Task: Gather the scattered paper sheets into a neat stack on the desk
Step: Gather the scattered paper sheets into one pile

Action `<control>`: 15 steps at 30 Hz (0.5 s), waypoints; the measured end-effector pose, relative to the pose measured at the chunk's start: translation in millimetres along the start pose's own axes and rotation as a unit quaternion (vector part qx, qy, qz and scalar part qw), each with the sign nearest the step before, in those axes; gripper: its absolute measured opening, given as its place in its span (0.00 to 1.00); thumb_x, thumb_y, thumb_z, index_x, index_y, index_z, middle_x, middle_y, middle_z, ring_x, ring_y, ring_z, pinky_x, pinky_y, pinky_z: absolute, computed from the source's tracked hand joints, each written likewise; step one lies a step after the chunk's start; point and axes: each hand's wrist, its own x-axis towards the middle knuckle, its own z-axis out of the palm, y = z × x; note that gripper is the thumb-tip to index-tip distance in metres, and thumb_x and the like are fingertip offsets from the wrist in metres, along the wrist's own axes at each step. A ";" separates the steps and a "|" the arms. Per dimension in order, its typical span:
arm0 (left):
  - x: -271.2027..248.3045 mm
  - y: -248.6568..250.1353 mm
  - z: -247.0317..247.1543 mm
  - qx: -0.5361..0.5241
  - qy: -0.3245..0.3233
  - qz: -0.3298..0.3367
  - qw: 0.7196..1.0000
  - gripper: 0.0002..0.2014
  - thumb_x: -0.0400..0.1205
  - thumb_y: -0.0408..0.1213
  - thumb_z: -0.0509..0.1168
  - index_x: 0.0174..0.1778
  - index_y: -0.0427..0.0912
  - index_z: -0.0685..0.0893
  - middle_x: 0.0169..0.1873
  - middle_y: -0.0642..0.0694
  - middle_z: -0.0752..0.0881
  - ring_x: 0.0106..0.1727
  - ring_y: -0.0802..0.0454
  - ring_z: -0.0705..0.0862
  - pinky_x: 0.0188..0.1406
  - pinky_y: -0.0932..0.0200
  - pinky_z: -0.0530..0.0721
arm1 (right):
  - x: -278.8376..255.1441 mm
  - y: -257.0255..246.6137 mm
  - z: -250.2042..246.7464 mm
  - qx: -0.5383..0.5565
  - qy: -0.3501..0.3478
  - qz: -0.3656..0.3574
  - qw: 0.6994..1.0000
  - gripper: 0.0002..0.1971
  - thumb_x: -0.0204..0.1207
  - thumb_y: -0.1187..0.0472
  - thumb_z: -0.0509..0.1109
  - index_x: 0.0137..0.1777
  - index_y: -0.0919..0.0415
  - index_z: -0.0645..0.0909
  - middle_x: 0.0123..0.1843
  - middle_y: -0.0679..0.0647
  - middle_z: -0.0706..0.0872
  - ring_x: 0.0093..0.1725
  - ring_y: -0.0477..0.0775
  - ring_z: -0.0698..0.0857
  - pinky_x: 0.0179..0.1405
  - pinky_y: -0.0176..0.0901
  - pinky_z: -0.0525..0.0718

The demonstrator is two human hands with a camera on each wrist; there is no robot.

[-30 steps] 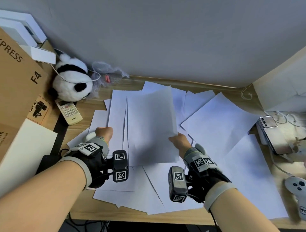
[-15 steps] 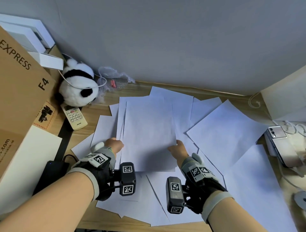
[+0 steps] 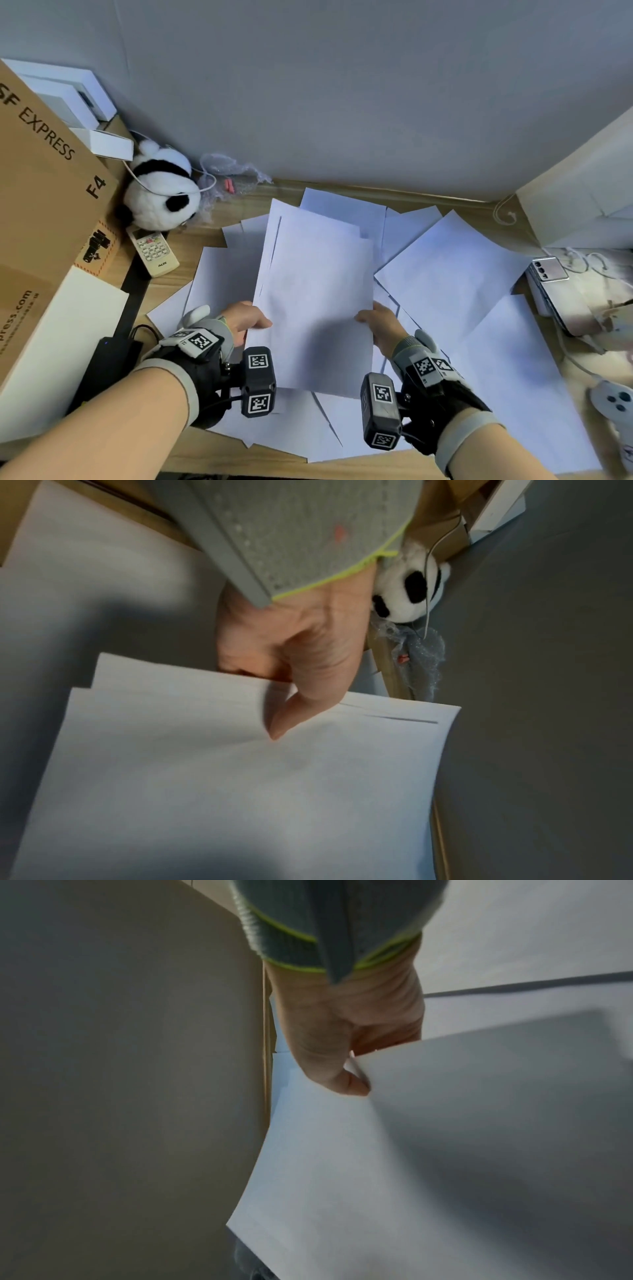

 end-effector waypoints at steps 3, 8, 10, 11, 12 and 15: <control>-12.5 8.1 4.4 -0.009 -0.029 0.035 0.999 0.09 0.77 0.15 0.60 0.39 0.33 0.75 0.32 0.38 0.79 0.34 0.44 0.79 0.36 0.53 0.81 | -6.1 -1.0 -9.3 0.045 0.030 -0.047 0.997 0.10 0.68 0.74 0.59 0.42 0.64 0.79 0.39 0.60 0.80 0.38 0.57 0.75 0.35 0.43 0.72; -29.2 30.2 13.1 -0.038 -0.022 0.137 0.990 0.12 0.75 0.18 0.67 0.34 0.39 0.76 0.34 0.42 0.82 0.38 0.50 0.82 0.27 0.71 0.82 | -24.8 -19.5 -22.8 0.174 0.050 -0.140 0.973 0.07 0.64 0.72 0.64 0.38 0.63 0.81 0.40 0.60 0.82 0.41 0.57 0.79 0.43 0.45 0.78; -34.0 38.7 16.6 -0.044 -0.026 0.184 0.982 0.12 0.71 0.20 0.71 0.33 0.42 0.80 0.41 0.41 0.87 0.49 0.45 0.86 0.46 0.64 0.84 | -30.8 -25.0 -28.9 0.191 0.043 -0.172 0.966 0.09 0.60 0.69 0.65 0.41 0.63 0.82 0.43 0.60 0.83 0.43 0.56 0.80 0.48 0.48 0.78; -37.3 41.2 17.2 -0.046 -0.039 0.198 0.978 0.11 0.68 0.21 0.73 0.37 0.43 0.85 0.47 0.38 0.89 0.55 0.43 0.87 0.58 0.56 0.84 | -32.5 -26.1 -31.6 0.185 0.042 -0.181 0.965 0.11 0.58 0.68 0.65 0.41 0.63 0.82 0.43 0.59 0.83 0.44 0.56 0.80 0.51 0.48 0.77; -39.4 41.9 18.2 -0.048 -0.051 0.208 0.976 0.14 0.65 0.24 0.76 0.42 0.43 0.87 0.53 0.37 0.90 0.60 0.42 0.86 0.67 0.49 0.81 | -34.7 -26.6 -33.7 0.175 0.043 -0.187 0.966 0.12 0.58 0.68 0.65 0.42 0.62 0.82 0.44 0.59 0.83 0.45 0.56 0.79 0.52 0.48 0.76; -44.6 39.9 23.3 -0.037 -0.049 0.210 0.976 0.18 0.62 0.27 0.77 0.46 0.45 0.87 0.52 0.41 0.90 0.61 0.42 0.86 0.71 0.47 0.78 | -34.7 -21.4 -36.4 0.147 0.052 -0.186 0.970 0.10 0.66 0.74 0.68 0.46 0.63 0.81 0.45 0.59 0.84 0.48 0.58 0.80 0.52 0.48 0.77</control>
